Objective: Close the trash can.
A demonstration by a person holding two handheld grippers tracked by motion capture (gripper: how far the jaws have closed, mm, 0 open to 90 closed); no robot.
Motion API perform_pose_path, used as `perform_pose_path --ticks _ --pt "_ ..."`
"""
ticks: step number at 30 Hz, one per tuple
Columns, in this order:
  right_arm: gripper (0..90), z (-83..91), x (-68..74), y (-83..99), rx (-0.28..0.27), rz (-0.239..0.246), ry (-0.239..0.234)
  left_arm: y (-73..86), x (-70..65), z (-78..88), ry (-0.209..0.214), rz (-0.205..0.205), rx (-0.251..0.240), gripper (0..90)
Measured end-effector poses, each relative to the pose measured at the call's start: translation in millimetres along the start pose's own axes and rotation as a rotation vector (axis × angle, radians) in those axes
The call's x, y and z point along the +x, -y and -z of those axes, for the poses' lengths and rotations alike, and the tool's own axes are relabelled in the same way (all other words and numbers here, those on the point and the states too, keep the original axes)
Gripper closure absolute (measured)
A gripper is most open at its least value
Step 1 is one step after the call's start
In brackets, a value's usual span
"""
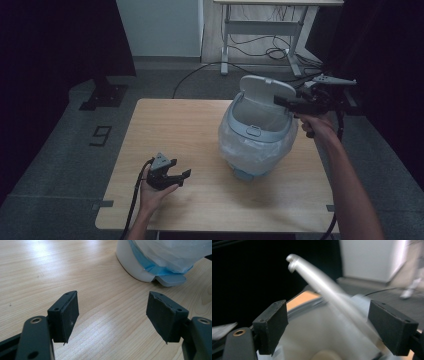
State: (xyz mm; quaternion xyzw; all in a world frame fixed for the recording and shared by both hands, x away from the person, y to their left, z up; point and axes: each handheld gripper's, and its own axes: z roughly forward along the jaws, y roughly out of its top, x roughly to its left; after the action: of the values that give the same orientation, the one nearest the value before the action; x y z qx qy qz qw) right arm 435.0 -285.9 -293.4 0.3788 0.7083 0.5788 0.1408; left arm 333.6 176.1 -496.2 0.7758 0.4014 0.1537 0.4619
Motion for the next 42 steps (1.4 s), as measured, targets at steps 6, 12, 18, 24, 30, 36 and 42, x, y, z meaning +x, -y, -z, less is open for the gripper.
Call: perform_pose_path --ticks 6,12,18,24,30,36,42 --pt "16.3 -2.0 17.9 19.2 0.094 0.019 -0.076 1.7 -0.5 -1.3 -0.001 0.013 0.008 25.9" --pt "18.3 -12.4 22.6 30.5 0.134 0.01 0.004 3.1 -0.1 -3.2 -0.004 0.019 0.015 25.8" --pt "25.7 -20.8 33.4 33.2 0.137 0.068 0.151 4.3 1.2 -0.8 -0.04 0.031 -0.004 26.0" --pt "25.6 -24.9 43.7 37.1 0.141 0.119 0.231 4.7 1.9 0.4 -0.053 0.039 -0.01 25.9" --pt "25.6 -25.0 48.4 37.6 0.146 0.111 0.266 6.0 3.1 -0.9 -0.058 0.043 -0.001 25.9" --pt "26.4 -24.8 53.2 38.2 0.18 0.127 0.309 6.9 4.9 -0.8 -0.062 0.054 -0.001 25.9" --pt "26.1 -21.5 55.3 42.6 0.146 0.13 0.309 7.3 5.0 -0.7 -0.064 0.055 -0.002 26.0"
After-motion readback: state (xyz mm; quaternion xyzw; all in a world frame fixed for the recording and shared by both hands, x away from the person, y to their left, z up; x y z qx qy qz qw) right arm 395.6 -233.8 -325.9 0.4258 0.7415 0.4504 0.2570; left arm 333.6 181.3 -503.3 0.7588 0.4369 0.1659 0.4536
